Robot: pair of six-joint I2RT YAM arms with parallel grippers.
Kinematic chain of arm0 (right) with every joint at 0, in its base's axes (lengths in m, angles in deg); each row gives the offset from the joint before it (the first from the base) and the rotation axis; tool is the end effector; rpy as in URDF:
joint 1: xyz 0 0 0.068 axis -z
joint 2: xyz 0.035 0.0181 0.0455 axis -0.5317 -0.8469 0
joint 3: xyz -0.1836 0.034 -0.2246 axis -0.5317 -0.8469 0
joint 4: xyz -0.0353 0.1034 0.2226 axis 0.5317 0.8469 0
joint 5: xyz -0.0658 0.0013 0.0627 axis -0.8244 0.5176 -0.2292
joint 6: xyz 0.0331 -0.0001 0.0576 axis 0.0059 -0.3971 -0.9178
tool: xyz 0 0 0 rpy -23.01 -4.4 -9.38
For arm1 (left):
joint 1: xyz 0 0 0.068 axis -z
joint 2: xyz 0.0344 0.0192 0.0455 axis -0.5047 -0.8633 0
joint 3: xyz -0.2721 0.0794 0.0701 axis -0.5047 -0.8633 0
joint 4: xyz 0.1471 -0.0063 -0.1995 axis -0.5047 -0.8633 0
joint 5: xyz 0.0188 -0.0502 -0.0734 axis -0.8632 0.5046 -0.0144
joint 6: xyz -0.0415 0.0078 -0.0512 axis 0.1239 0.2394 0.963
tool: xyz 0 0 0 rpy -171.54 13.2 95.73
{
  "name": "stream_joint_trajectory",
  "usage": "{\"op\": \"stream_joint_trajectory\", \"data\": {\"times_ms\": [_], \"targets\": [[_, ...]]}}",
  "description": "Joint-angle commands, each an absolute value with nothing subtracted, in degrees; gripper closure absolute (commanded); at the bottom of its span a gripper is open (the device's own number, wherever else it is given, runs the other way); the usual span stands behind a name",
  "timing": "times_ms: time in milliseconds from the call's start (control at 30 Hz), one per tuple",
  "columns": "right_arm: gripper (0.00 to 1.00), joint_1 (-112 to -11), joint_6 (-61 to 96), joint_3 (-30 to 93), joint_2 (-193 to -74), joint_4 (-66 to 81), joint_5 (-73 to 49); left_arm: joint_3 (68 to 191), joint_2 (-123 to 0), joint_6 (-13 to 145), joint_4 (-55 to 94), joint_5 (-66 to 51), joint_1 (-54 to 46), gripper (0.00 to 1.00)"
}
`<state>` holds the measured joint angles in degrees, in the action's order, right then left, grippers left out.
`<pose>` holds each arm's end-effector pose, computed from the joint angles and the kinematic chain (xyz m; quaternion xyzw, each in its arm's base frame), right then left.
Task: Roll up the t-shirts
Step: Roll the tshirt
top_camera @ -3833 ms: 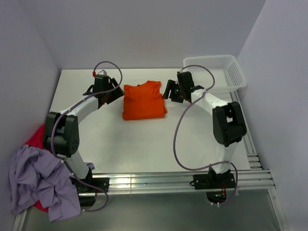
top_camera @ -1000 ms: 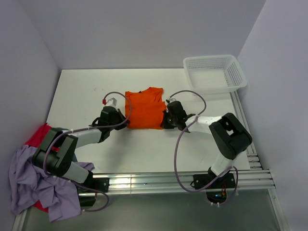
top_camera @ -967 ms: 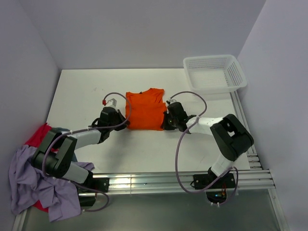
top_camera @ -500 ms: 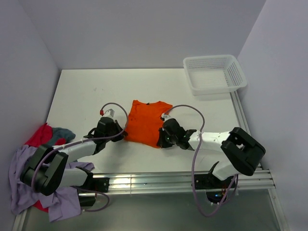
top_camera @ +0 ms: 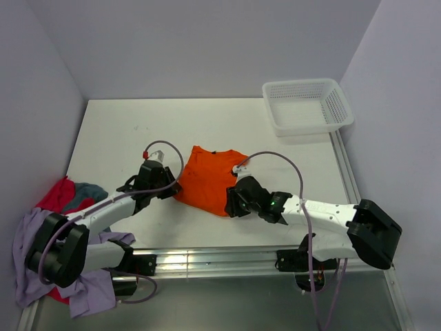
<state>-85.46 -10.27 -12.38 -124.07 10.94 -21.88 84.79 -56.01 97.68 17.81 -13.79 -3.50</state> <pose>0.1432 0.1887 0.1921 -0.1434 0.9095 0.2560 0.2943 0.2025 -0.1042 0.1829 -0.1214 0.9074 -0.2416 0.3217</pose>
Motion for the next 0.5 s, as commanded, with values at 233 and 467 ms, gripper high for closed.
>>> {"op": "stream_joint_trajectory", "data": {"times_ms": [233, 467], "targets": [[0.49, -85.9, 2.0, -6.5, -118.7, 18.1, -27.6, 89.1, -50.7, 100.9, 5.5, -14.2, -4.6, 0.4], [0.44, -85.9, 6.8, -3.7, -121.3, 16.6, -24.2, 82.0, -49.8, 108.1, 11.1, -11.1, -5.4, 0.39]]}}
